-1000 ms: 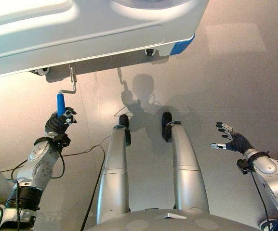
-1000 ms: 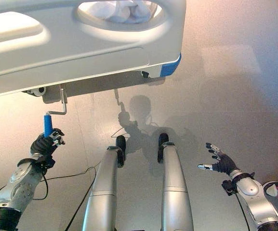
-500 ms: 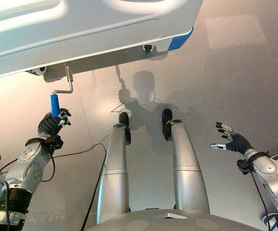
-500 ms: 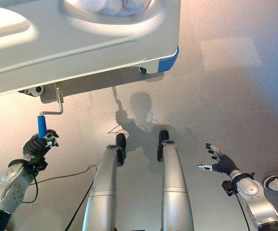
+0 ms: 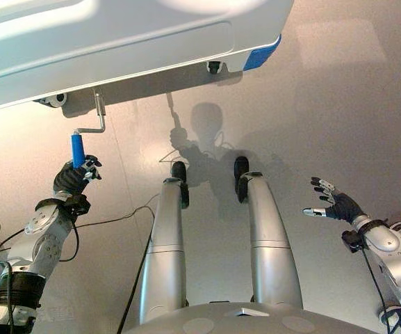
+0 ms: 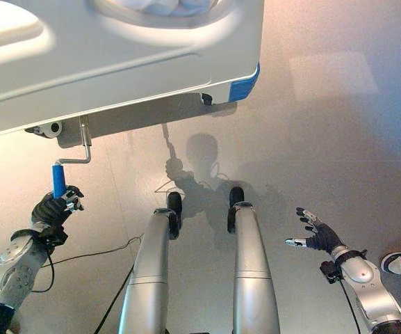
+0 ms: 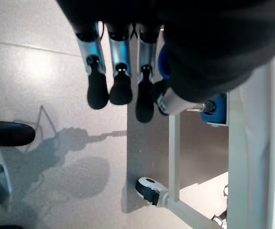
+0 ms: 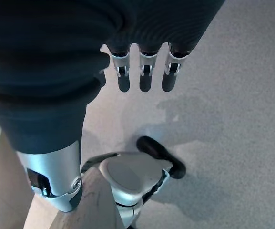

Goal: Raise the hospital bed

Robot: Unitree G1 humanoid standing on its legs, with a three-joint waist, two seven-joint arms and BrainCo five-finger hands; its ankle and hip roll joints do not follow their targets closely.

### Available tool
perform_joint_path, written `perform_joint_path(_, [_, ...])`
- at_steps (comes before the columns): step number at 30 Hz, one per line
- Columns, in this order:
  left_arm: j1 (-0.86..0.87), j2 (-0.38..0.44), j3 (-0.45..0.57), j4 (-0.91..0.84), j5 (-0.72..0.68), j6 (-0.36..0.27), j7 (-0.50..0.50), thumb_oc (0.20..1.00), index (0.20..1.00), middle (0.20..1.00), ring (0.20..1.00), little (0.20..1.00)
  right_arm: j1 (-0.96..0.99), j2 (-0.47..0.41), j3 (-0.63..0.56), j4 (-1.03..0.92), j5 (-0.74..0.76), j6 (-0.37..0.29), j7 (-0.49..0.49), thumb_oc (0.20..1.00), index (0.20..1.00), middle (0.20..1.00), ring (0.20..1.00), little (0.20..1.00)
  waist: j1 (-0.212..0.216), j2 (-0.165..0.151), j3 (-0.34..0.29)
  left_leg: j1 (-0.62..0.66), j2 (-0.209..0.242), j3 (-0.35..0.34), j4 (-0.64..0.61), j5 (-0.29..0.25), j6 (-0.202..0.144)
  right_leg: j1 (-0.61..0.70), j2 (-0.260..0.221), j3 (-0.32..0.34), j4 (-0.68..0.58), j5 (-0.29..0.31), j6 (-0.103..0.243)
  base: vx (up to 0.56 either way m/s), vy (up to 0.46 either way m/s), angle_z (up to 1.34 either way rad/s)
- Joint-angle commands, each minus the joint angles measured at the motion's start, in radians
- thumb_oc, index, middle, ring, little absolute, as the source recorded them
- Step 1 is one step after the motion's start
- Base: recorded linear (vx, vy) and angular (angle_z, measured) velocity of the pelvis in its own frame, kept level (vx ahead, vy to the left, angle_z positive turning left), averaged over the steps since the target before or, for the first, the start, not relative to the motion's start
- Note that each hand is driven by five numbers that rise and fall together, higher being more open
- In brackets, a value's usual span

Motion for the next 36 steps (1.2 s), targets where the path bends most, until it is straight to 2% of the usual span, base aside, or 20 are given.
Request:
perform_joint_path(1, [0.176, 0.108, 0.215, 0.073, 0.019, -0.119, 0.029, 0.200, 0.200, 0.200, 0.200, 0.200, 0.055, -0.002, -0.011, -0.008, -0.002, -0.001, -0.001, 1.000, 1.000, 1.000, 1.000, 1.000, 0.023, 0.002, -0.069, -0.114, -0.087, 0.106, -0.094, 0.259, 0.065, -0.015, -0.018, -0.023, -0.095, 0.193, 0.103, -0.01, 0.032, -0.02])
perform_joint_path(27, [0.098, 0.125, 0.196, 0.175, 0.029, -0.106, 0.043, 0.200, 0.200, 0.200, 0.200, 0.200, 0.027, -0.012, 0.012, -0.022, 0.015, 0.010, 0.003, 1.000, 1.000, 1.000, 1.000, 1.000, 0.014, -0.017, -0.038, -0.206, -0.086, 0.127, -0.001, 0.246, 0.056, -0.104, -0.006, -0.012, -0.031, 0.200, 0.098, 0.00, 0.014, -0.02])
perform_joint_path(36, [0.041, 0.133, 0.182, 0.190, 0.028, -0.113, 0.066, 0.200, 0.200, 0.200, 0.200, 0.200, 0.023, -0.034, 0.007, -0.046, 0.025, 0.016, 0.001, 1.000, 1.000, 1.000, 1.000, 1.000, 0.005, -0.032, 0.009, -0.244, -0.076, 0.147, 0.053, 0.238, 0.051, -0.150, -0.007, -0.004, 0.019, 0.202, 0.086, -0.01, 0.002, -0.01])
